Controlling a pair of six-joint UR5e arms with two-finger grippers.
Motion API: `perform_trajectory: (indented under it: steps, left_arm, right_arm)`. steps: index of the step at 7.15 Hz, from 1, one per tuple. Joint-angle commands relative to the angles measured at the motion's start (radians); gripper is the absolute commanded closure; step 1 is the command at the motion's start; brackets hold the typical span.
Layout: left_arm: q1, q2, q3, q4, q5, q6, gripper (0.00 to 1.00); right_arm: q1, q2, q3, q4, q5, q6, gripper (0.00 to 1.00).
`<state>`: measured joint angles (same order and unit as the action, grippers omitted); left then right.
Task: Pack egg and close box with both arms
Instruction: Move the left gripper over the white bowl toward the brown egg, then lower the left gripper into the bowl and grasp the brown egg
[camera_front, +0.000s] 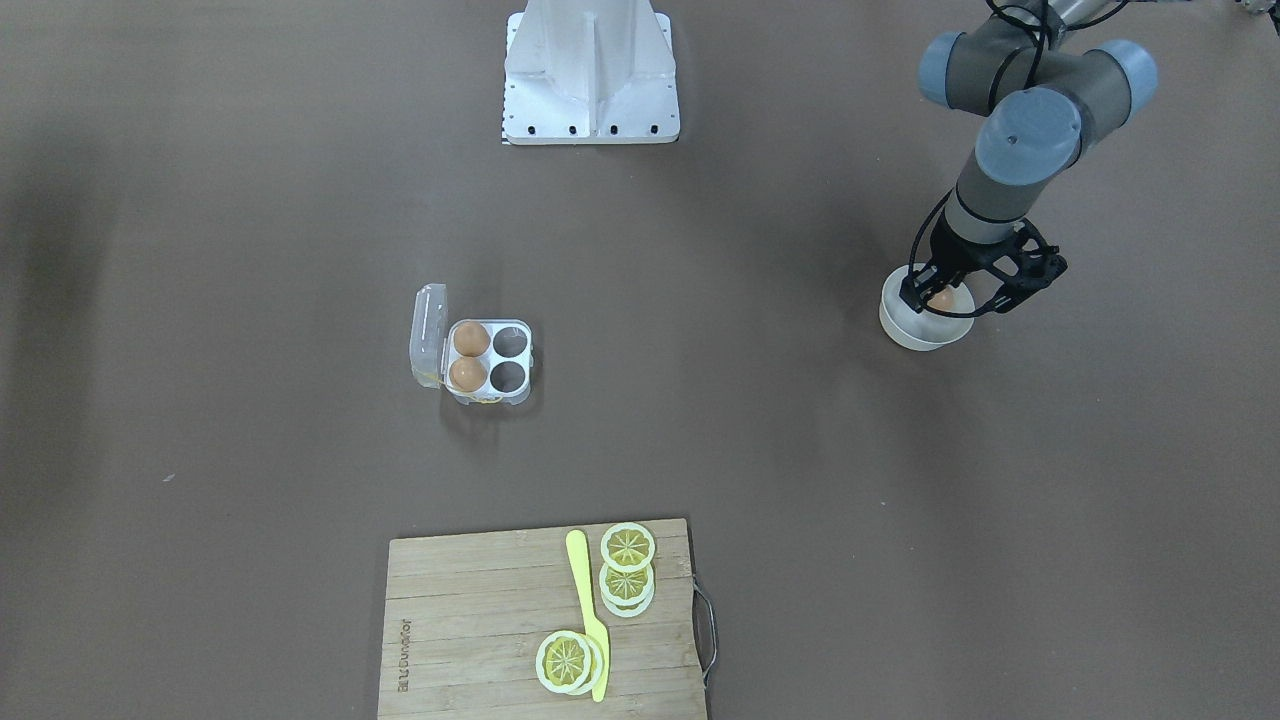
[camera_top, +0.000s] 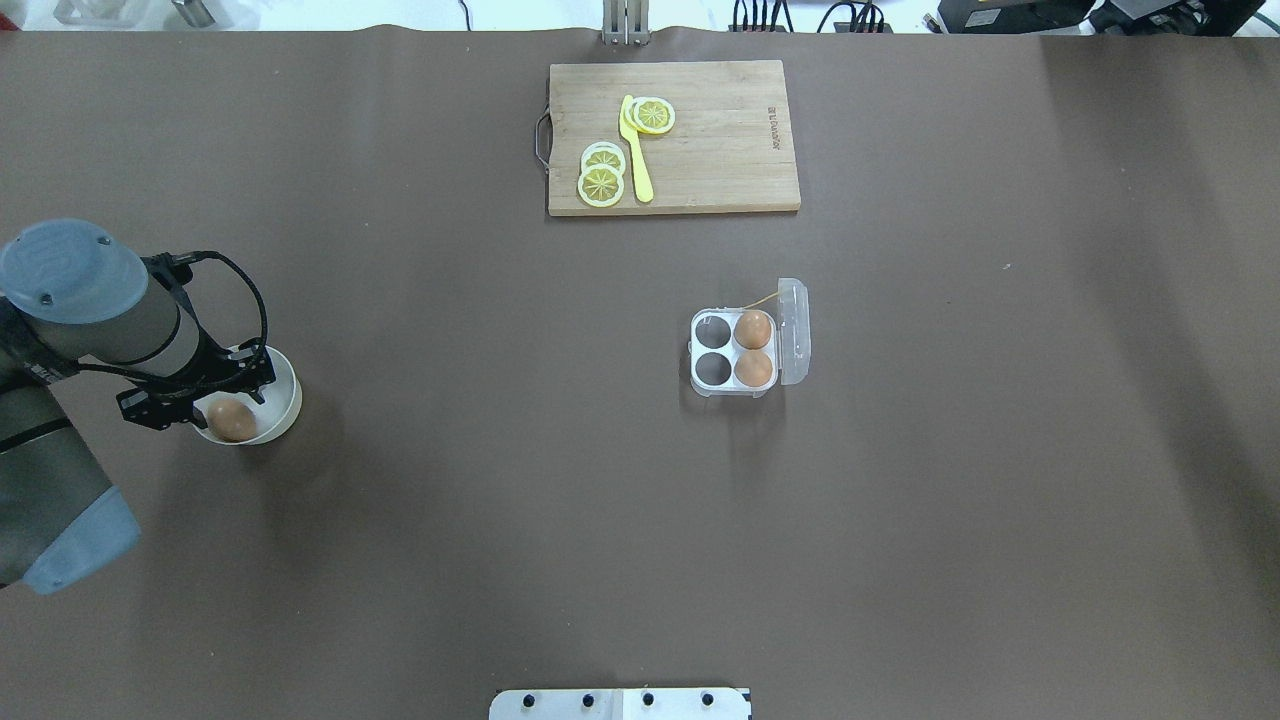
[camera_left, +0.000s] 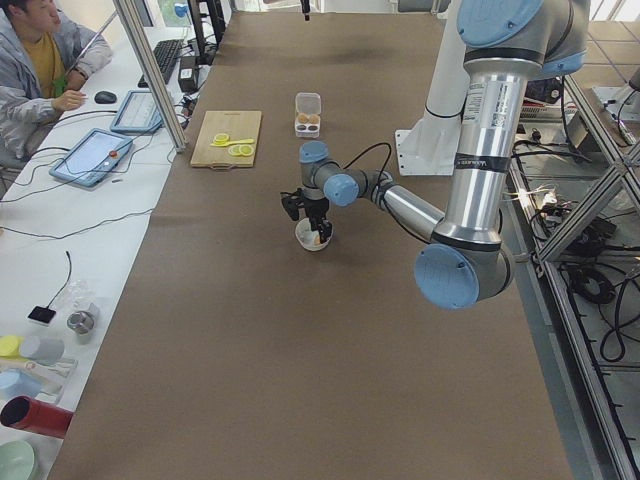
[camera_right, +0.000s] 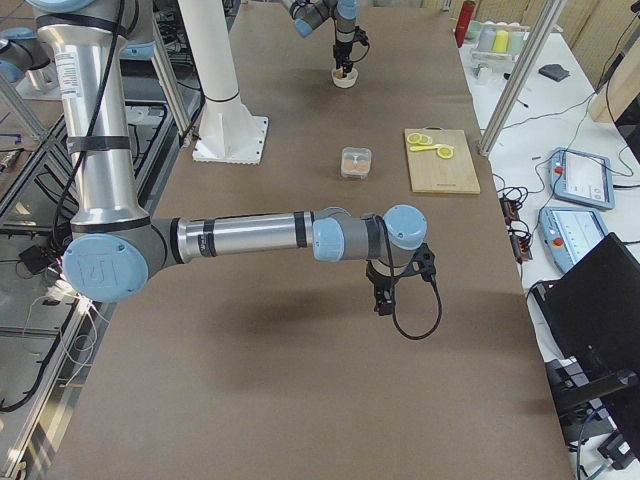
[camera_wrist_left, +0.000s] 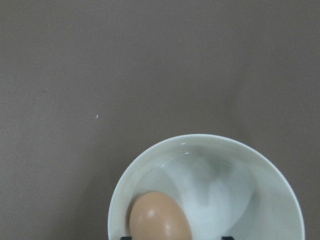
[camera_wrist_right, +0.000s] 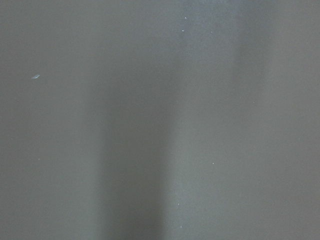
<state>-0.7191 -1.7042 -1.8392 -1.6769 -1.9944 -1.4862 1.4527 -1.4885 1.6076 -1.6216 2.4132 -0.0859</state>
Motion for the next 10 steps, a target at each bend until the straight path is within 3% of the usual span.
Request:
perform_trajectory:
  steps: [1, 5, 7, 9, 10]
  left_arm:
    - [0.0, 0.0, 0.014, -0.024, 0.005, 0.0, 0.37]
    - [0.007, -0.003, 0.024, -0.03, 0.003, -0.003, 0.36]
    - [0.018, -0.002, 0.018, -0.029, 0.0, -0.005, 0.25]
    - [0.02, -0.002, 0.024, -0.029, -0.001, -0.002, 0.31]
    - [0.02, -0.002, 0.02, -0.027, -0.006, -0.005, 0.4]
  right_arm:
    - [0.002, 0.001, 0.002, -0.001, 0.001, 0.002, 0.0]
    - [0.0, 0.001, 0.0, -0.001, 0.001, 0.003, 0.0]
    - [0.0, 0.001, 0.0, -0.001, 0.006, 0.003, 0.0]
    - [0.0, 0.004, 0.0, -0.001, 0.007, 0.005, 0.0]
    - [0.0, 0.004, 0.0, -0.001, 0.007, 0.005, 0.0]
